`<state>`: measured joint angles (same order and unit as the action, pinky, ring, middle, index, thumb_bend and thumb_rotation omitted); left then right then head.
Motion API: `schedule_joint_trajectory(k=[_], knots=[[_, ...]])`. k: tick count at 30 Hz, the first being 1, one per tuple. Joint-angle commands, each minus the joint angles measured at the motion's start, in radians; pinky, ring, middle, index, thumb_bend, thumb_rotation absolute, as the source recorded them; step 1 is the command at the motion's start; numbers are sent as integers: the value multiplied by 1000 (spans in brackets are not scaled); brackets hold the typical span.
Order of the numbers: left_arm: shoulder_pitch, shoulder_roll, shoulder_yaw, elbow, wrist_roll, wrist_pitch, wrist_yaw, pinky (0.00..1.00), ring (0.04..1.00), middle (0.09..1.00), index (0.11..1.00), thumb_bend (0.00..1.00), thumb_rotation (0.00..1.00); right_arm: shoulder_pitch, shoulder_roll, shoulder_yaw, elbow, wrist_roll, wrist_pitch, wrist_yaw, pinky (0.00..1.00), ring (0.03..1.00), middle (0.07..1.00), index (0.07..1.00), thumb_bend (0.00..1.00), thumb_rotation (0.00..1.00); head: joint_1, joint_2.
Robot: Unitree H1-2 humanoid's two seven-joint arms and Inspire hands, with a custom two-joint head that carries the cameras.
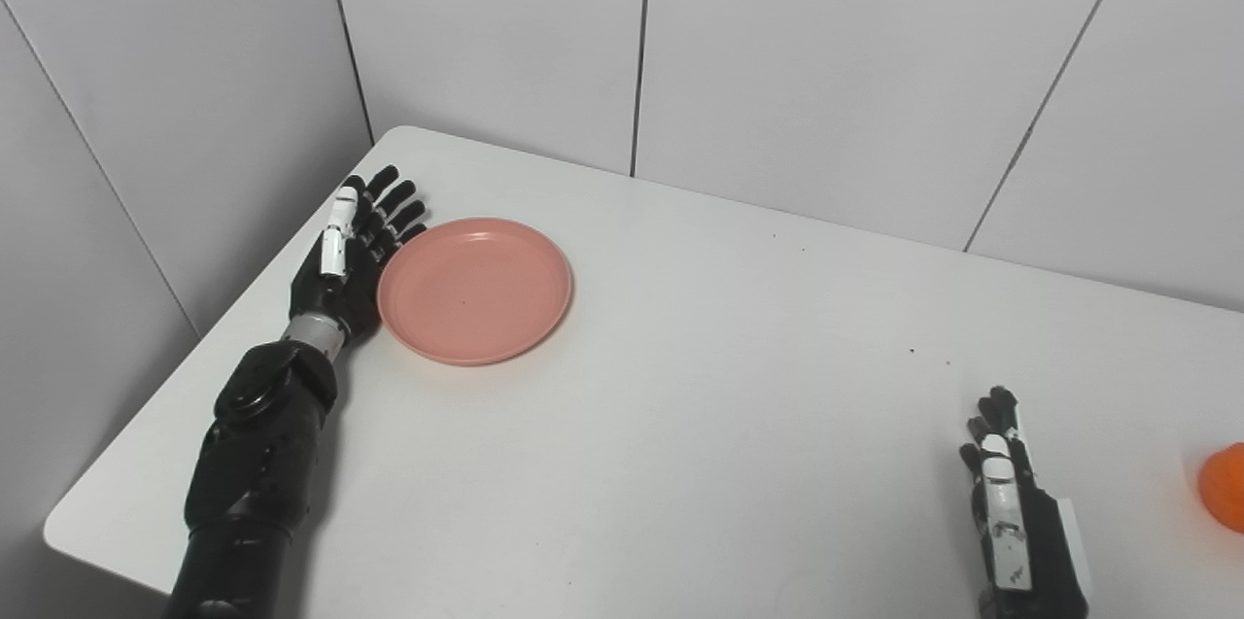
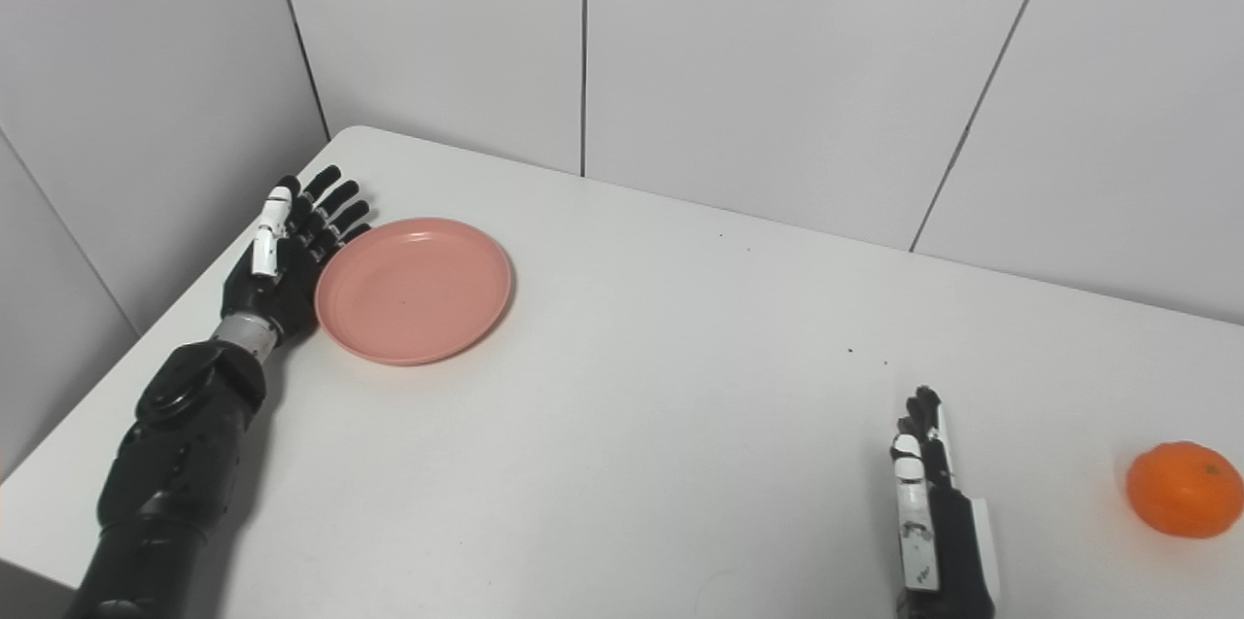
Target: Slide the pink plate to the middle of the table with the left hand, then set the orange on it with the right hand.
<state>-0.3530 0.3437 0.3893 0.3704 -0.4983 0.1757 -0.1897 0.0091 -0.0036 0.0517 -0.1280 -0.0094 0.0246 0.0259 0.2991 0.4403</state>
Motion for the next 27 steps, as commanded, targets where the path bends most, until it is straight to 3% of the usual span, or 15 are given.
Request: schedule_joint_trajectory(k=[1, 13, 27], knots=[[15, -15, -11, -11, -3, 54, 18, 929, 921, 931, 917, 366, 1000, -14, -1, -5, -18, 7, -38, 3, 1000, 1000, 1000, 1000, 123, 1000, 1, 0], [27, -27, -38, -43, -5, 55, -5, 933, 933, 939, 931, 343, 1000, -12, 1, 0, -24, -4, -34, 0, 1000, 1000, 1000, 1000, 122, 1000, -3, 4], [20, -61, -57, -69, 8, 87, 40, 910, 919, 924, 908, 363, 1000, -9, 4, 2, -32, -14, -22, -1, 1000, 1000, 1000, 1000, 153, 1000, -13, 12]])
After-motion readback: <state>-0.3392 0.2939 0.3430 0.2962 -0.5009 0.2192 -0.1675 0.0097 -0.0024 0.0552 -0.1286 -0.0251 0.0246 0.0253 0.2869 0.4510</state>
